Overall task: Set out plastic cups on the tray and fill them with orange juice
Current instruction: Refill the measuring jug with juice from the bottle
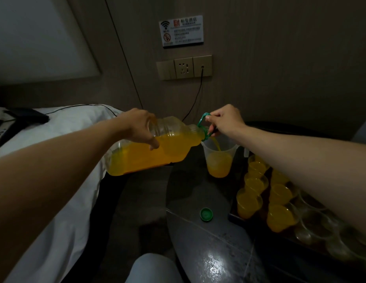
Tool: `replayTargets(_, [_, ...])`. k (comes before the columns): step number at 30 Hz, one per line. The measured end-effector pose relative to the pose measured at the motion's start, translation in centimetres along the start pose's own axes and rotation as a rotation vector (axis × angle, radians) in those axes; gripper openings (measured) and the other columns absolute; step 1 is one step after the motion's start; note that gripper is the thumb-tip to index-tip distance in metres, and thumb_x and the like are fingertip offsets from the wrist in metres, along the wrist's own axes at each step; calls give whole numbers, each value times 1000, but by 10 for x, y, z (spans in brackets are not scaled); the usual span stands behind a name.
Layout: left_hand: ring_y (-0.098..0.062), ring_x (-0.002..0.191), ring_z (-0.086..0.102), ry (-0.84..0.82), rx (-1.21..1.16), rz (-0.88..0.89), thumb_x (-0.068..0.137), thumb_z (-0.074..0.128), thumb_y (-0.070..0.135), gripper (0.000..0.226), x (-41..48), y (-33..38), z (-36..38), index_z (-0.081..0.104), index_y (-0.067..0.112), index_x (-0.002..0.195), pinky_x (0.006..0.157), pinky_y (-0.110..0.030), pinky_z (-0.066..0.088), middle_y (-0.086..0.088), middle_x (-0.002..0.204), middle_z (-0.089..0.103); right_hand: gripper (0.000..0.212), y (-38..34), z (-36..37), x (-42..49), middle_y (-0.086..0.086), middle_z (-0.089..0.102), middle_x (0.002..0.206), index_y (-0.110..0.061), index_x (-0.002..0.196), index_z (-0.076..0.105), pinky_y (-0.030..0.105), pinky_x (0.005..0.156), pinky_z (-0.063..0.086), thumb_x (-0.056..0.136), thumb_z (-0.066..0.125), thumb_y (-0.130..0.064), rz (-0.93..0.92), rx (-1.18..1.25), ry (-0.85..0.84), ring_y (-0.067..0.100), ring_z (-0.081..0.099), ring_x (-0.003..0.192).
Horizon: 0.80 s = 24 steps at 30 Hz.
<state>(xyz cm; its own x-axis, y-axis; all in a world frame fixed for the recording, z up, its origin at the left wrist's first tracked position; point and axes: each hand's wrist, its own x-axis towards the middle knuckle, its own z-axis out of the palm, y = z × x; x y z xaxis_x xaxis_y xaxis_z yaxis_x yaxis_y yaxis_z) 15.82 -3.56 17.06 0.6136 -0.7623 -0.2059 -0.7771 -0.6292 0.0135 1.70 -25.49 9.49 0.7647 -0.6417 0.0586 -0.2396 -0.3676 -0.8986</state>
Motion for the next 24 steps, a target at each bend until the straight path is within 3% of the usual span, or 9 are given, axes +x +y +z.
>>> replayTargets(6, [-18,91,55,-3,4,6,69,86,40,52,0,1,-1,55,26,108,77,-31,50,-1,101,57,15,1,-1,1,11,75,74,-7,106,75,27,60,62,99,64,-16,-5,-9,-3,17,75,67])
replayTargets(11, [-20,96,56,2,19,-2,68,86,44,57,-2,1,2,56,25,112,88,-39,54,0,103,57,14,1,0,-1,11,75,75,-9,102,75,25,60,62,99,64,-16,-11,-14,0,17,75,68])
replayTargets(18, [-20,93,57,-12,-2,-6,65,87,42,53,-3,1,2,57,27,108,87,-41,56,-2,101,59,16,2,1,-1,12,74,74,-6,103,76,33,65,64,99,64,-16,-17,-6,-4,21,76,70])
replayTargets(24, [-22,95,58,-18,11,-9,66,87,42,53,-4,1,0,57,25,108,86,-40,56,-2,102,59,15,1,3,-2,10,75,75,-8,104,75,24,58,61,99,64,-17,-14,-37,2,16,75,68])
